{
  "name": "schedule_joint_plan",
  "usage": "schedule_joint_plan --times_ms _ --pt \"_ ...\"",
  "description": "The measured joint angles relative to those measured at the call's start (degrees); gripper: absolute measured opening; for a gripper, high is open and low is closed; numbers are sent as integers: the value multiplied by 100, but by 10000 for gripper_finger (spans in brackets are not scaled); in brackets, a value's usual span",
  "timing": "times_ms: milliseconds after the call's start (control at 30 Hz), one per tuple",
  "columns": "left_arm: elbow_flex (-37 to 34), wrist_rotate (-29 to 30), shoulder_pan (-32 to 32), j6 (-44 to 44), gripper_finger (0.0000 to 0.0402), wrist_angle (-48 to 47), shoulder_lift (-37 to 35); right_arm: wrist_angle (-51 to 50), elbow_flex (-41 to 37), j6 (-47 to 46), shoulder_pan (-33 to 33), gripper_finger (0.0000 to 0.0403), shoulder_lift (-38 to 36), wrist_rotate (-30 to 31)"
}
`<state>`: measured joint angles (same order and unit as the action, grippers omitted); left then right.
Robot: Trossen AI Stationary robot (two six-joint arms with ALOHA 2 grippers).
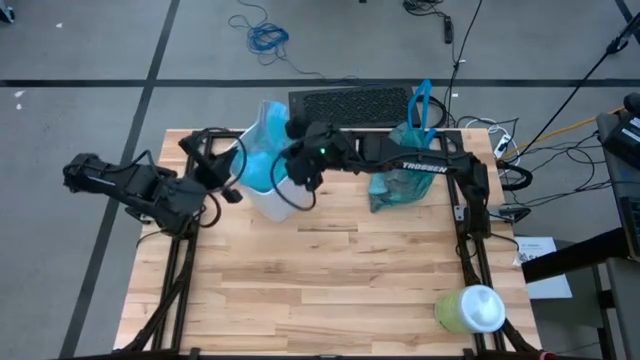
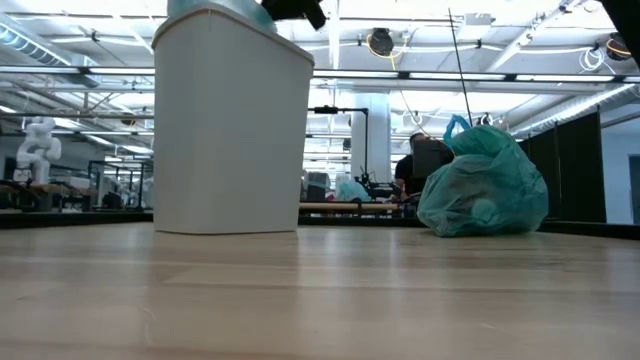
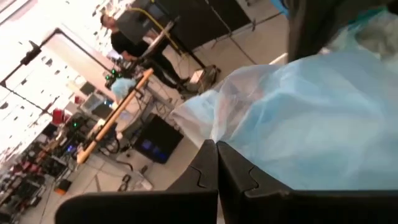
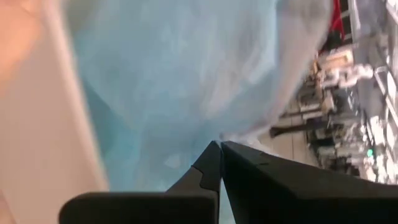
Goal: Place trash/remove bag and relplace
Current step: Insert a new trash bag into the trash bin
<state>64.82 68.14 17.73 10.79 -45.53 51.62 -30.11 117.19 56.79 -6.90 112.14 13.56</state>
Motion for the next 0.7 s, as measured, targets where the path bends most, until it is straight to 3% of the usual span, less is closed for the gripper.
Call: schedule_joint_plan --times_ms 467,700 --pt "-178 897 1339 -836 0 -54 445 -48 -10 246 803 0 -14 845" --pt "-587 1208 1720 -2113 0 -496 461 669 -958 670 831 0 -94 1718"
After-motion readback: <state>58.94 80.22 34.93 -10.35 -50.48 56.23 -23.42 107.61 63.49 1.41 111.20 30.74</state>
